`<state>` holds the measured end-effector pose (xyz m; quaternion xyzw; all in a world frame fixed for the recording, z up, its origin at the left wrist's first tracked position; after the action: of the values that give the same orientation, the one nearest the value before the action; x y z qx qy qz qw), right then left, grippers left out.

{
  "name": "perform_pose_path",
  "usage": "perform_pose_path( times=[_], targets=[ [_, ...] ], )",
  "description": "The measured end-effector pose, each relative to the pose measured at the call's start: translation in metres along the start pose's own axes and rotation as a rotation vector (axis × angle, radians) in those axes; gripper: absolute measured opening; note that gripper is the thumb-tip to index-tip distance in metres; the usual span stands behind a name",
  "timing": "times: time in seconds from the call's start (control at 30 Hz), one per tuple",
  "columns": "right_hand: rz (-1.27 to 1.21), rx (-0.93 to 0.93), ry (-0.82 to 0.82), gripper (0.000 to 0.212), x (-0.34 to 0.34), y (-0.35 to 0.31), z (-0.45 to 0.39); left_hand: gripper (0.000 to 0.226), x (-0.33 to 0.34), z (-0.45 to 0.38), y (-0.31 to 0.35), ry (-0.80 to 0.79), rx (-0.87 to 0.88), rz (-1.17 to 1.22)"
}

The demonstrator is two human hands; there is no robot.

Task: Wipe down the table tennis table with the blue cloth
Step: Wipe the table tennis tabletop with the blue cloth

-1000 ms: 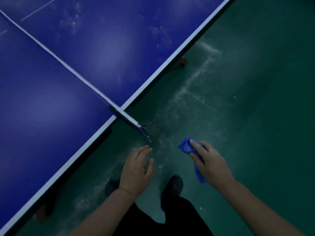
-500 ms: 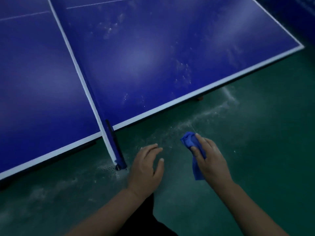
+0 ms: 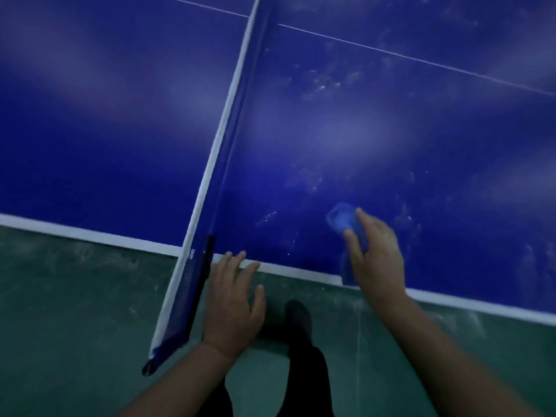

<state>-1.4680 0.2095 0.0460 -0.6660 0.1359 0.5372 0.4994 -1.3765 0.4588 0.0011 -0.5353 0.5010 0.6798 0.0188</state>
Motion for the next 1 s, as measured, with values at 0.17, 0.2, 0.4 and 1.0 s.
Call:
perform_pose_path(
  times=[0.17,0.2,0.4,1.0],
  targets=[
    [0.03,-0.297,0.058,0.045,0.037,-0.029,-0.158,0.046,0.007,-0.044,-0.017,0.089,-0.15,-0.154],
    [0.086,-0.326,0.012,0.046,0.052,-0.031,-0.183,0.046,0.007,-0.046,-0.023,0.113,-0.204,-0.162],
    [0.384,-0.361,-0.099,0.051,0.125,-0.027,-0.255,0.044,0.017,-0.022,-0.029,0.194,-0.306,-0.25],
    [0.422,-0.362,-0.064,0.053,0.146,-0.057,-0.204,0.057,0.025,0.048,-0.037,0.205,-0.463,-0.332]
  ],
)
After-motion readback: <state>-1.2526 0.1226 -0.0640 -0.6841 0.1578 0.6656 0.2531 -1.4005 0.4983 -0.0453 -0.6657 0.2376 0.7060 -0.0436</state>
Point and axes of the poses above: each hand's wrist, its own z-axis away from the middle knuckle, its own x-axis out of the palm, y = z × x, the point moved 7 cm from there along -z, towards the middle knuckle, and after that the axes turned 11 degrees about x, right-handed, at the moved point
